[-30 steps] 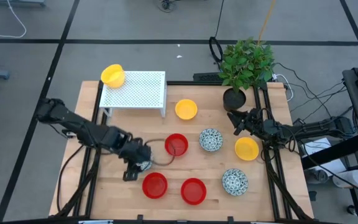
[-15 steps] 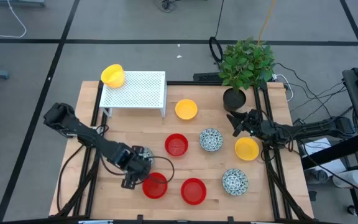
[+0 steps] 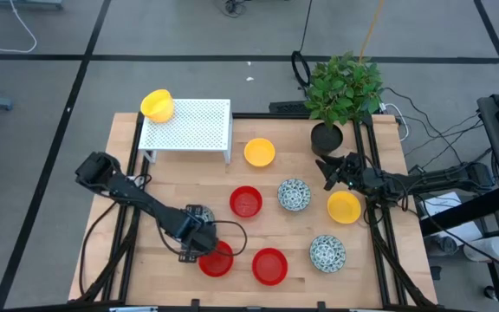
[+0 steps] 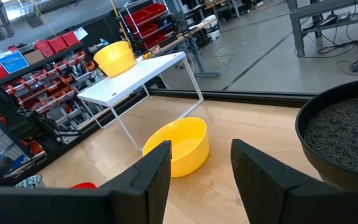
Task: Pick & Place Mini bowls
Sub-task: Put the green patterned bowl on the shelf
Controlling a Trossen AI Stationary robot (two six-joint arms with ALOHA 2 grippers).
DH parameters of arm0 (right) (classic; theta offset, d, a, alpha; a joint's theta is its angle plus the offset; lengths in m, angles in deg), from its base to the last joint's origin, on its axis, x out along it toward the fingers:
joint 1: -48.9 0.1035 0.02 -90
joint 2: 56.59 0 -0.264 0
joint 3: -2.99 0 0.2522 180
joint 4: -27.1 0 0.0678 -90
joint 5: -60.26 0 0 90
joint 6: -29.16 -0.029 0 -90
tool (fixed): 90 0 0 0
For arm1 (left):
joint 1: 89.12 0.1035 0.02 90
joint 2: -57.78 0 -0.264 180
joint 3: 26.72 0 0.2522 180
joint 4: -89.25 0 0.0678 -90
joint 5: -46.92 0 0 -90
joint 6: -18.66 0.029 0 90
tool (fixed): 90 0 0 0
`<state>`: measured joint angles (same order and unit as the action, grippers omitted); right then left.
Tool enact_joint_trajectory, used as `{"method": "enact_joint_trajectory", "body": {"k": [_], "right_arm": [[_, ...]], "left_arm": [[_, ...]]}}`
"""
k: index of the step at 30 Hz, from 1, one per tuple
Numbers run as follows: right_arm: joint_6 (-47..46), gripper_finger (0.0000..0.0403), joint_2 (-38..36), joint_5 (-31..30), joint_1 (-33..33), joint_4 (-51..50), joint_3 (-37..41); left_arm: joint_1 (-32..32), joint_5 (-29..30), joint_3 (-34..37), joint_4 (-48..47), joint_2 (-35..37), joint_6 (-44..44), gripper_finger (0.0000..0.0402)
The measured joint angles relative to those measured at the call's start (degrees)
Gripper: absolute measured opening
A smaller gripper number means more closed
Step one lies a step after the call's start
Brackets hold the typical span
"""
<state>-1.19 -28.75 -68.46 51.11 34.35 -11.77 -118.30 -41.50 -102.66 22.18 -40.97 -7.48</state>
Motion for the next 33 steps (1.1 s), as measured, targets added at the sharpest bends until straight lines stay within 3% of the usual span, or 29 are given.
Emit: {"method": "enact_joint_trajectory", "body": {"k": [8,14,19,27,33], "right_arm": [[0.00,0.0155,0.00,-0.02,0.00,-0.36,0.00],[-0.01,0.0155,0.00,-0.02,0.00,-0.48,0.00],[-0.04,0.0155,0.02,-0.01,0.00,-0.27,0.00],[-0.44,0.0155,0.02,-0.07,0.00,-0.15,0.01],[-0.36,0.0155,0.02,-0.15,0.01,-0.15,0.01]], "left_arm": [[1.13,1.30,-0.33,-1.01,0.47,-2.88,0.0017],[1.56,0.29,-0.35,-1.26,4.46,-2.78,0.0031],[4.31,2.05,-2.48,-3.43,12.18,-1.85,0.0011],[10.88,16.19,-10.18,-4.90,21.82,10.95,0.0037],[22.11,23.98,-17.12,-16.69,21.53,14.99,0.0019]]}}
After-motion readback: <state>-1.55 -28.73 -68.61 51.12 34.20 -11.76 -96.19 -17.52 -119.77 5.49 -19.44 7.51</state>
